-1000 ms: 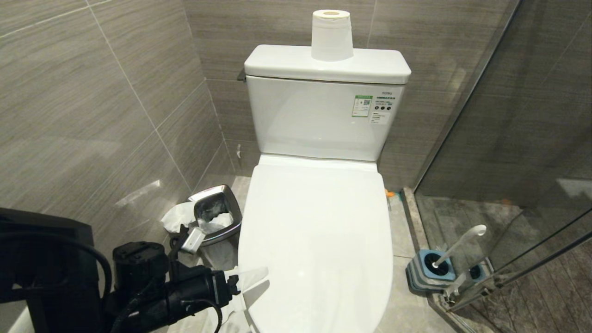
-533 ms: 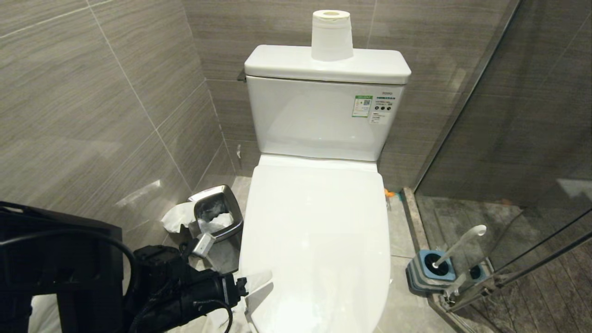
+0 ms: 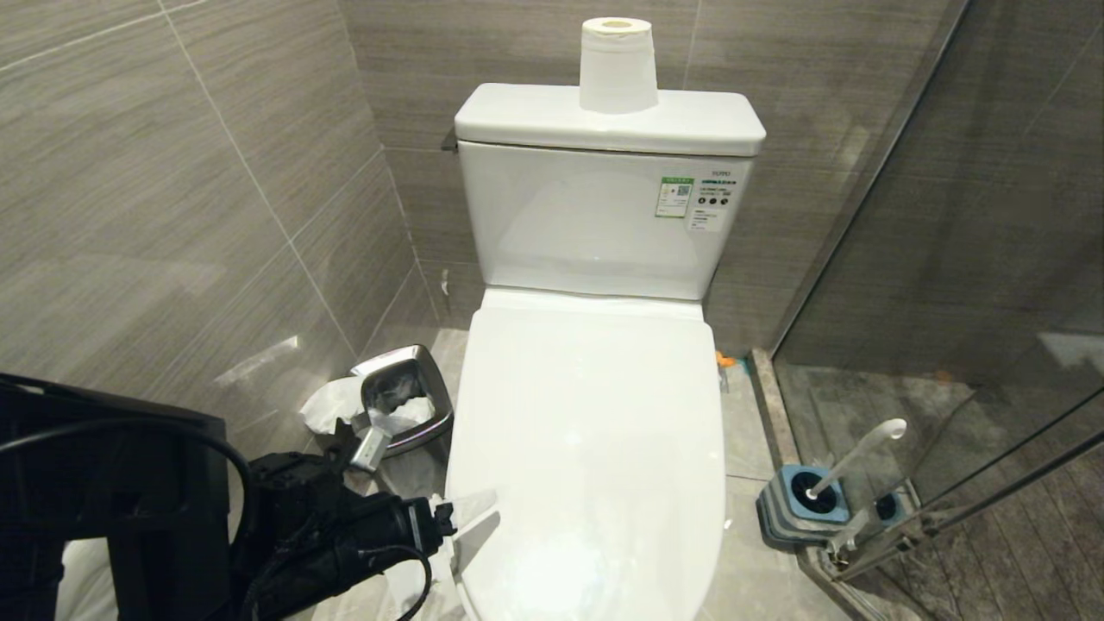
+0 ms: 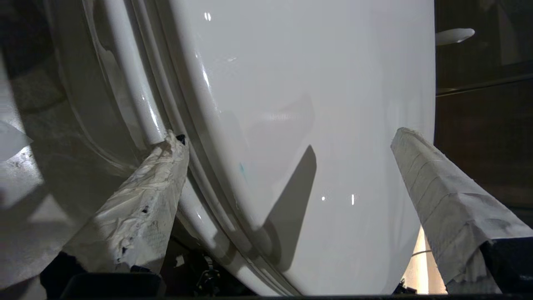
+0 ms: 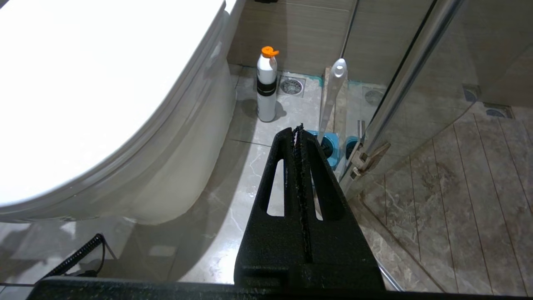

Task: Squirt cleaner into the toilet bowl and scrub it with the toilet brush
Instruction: Use the left hand to lift the toilet lid slightly

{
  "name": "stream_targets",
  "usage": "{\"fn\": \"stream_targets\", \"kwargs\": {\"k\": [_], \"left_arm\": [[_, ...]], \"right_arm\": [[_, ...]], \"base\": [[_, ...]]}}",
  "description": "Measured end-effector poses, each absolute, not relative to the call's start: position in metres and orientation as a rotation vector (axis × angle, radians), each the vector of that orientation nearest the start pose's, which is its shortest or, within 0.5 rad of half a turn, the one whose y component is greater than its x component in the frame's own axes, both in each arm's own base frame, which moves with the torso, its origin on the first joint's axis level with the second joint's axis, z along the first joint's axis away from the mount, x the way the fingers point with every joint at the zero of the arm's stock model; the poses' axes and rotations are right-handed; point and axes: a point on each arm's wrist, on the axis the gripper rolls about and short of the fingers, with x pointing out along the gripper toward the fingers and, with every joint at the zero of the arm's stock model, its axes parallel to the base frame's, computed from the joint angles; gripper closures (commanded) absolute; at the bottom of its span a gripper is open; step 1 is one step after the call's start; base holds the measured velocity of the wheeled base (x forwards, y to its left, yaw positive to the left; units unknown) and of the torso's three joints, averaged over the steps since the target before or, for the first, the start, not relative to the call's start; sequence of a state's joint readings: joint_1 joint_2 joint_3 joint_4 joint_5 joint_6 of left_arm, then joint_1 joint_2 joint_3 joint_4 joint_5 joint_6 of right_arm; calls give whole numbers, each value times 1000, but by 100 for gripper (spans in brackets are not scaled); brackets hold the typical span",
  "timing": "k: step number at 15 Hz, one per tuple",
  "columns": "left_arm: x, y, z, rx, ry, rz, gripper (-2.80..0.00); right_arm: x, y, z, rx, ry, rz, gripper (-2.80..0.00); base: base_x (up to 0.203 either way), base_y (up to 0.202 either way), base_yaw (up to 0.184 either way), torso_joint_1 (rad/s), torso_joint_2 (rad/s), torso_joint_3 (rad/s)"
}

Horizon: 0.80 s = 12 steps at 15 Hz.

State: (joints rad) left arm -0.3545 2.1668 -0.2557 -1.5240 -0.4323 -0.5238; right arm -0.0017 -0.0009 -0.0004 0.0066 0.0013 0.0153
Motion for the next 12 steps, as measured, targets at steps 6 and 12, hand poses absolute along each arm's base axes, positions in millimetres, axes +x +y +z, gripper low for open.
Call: {"fn": "stream_targets", "kwargs": {"k": [6, 12], "left_arm": [[253, -106, 17, -499, 605, -648, -280], [252, -111, 8, -485, 633, -654, -280]], "right_arm": [[-23, 0, 75, 15, 5, 0, 0], [-23, 0, 75, 15, 5, 0, 0]], "base": [[0, 0, 0, 0, 0, 0], [0, 0, 0, 0, 0, 0]]}}
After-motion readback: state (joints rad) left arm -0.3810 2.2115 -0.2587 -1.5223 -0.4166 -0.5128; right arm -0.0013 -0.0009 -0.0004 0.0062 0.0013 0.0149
